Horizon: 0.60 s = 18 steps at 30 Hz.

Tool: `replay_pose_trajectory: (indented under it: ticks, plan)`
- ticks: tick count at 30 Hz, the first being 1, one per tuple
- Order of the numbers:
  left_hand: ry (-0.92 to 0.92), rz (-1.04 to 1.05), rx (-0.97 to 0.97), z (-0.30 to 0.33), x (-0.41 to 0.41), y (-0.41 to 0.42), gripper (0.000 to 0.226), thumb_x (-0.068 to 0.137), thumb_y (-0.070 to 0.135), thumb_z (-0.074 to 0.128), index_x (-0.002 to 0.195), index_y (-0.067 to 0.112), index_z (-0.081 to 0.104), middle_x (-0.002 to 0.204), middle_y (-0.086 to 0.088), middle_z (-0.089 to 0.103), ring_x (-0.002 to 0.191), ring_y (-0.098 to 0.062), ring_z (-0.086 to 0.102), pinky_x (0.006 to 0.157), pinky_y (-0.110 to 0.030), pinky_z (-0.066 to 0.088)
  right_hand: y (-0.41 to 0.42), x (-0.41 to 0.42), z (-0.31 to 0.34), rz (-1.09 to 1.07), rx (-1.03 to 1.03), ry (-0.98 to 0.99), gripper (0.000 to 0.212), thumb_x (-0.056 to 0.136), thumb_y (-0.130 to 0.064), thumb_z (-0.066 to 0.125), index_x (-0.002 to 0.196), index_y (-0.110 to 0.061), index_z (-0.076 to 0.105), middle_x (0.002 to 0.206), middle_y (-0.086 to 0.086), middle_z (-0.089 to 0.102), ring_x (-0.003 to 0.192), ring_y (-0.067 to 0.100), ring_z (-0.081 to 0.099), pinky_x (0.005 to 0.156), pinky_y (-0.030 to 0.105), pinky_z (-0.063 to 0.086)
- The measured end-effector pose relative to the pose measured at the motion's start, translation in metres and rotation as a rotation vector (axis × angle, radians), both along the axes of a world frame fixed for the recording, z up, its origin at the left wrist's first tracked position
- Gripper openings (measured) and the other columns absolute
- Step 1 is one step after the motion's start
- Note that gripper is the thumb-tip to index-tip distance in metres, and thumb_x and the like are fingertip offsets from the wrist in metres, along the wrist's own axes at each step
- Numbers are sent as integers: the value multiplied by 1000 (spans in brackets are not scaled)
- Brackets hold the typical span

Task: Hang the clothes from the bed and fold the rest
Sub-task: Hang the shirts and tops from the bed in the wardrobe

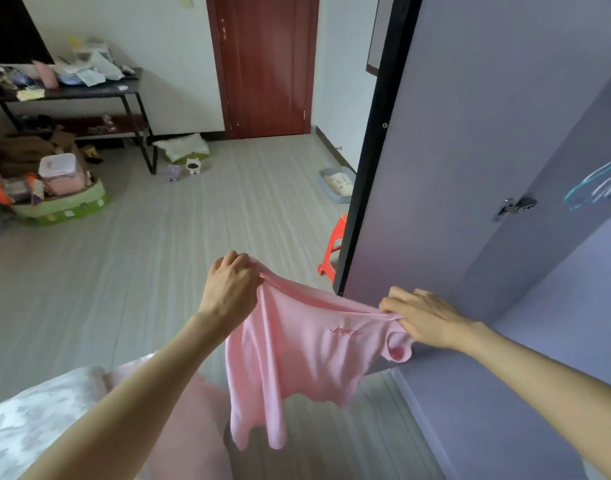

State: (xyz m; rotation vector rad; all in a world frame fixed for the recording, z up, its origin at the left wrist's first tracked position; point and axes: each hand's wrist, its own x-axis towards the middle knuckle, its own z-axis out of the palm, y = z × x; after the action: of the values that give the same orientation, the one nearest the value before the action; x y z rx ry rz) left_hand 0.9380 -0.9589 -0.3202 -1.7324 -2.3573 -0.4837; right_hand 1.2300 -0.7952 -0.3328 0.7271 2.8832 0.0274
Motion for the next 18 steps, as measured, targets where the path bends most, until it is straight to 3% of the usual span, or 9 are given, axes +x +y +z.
replay_pose_trajectory:
  ticks: [4, 7, 11, 14, 18]
  plan:
    - [7, -57, -59, -8, 9, 20, 24, 95, 22, 50, 108, 14, 69, 99, -4, 58, 100, -23, 48, 85, -29, 39, -2, 27, 1, -69, 32, -111, 30, 91, -10, 35, 111, -28, 46, 111, -6, 43, 75, 22, 39, 68, 26, 21]
    - [60, -114, -131, -8, 19, 32, 28, 91, 33, 55, 100, 12, 71, 98, -4, 52, 101, -25, 44, 84, -32, 39, -1, 47, 2, -204, 116, -234, 29, 90, -12, 40, 115, -27, 44, 108, -4, 47, 95, 21, 54, 71, 29, 21]
    - [169, -177, -316, -10, 31, 52, 41, 93, 49, 45, 104, 18, 68, 121, 2, 45, 113, -20, 41, 81, -30, 40, 0, 83, 9, -542, 162, -241, 26, 92, -21, 40, 118, -23, 43, 109, -2, 54, 106, 22, 57, 75, 29, 36]
    - [249, -227, -445, -8, 48, 69, 45, 94, 54, 36, 113, 22, 62, 119, 5, 56, 109, -18, 53, 74, -27, 40, -3, 112, 12, -750, 177, -145, 24, 94, -38, 38, 109, -21, 45, 113, 0, 61, 102, 25, 60, 72, 29, 39]
    - [255, -308, -465, -9, 87, 95, 28, 100, 30, 39, 102, 13, 61, 106, 0, 63, 99, -20, 61, 66, -26, 38, -5, 133, 19, -880, 53, 278, 14, 92, -19, 44, 79, -15, 39, 88, 10, 59, 80, 32, 53, 63, 33, 34]
